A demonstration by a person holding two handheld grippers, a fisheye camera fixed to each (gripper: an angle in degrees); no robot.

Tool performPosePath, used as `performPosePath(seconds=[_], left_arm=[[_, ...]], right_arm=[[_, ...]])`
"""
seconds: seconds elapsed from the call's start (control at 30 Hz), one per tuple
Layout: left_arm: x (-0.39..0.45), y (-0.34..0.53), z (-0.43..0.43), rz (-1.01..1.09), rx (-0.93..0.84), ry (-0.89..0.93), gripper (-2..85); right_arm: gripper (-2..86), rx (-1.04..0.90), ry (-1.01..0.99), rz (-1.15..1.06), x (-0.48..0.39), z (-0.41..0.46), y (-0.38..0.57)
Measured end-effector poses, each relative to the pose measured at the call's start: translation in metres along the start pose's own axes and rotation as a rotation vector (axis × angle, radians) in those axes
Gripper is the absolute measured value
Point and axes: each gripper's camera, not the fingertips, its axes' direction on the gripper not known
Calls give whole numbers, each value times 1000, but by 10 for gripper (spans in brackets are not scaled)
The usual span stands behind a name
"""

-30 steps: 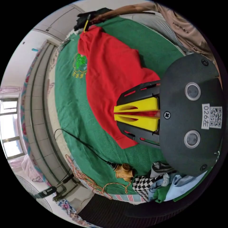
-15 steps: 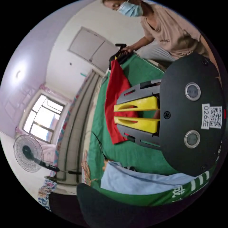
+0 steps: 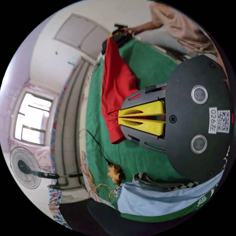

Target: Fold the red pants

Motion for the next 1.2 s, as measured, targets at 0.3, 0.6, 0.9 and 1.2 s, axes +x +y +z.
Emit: performPosePath(seconds=[0.3, 0.6, 0.9, 1.2], left_arm=[[-36, 102, -48, -155, -112, 20, -7], [-32, 2, -12, -94, -4, -158, 132], [-121, -105, 157, -239, -340, -139, 236], [-121, -93, 159, 17, -502, -204, -3]], right_arm=[[24, -267, 488, 205, 36, -32, 55], [70, -317, 610, 24, 12, 44, -13], [167, -477, 821, 118, 109, 185, -77], [-2, -800, 826, 114, 127, 178, -76]])
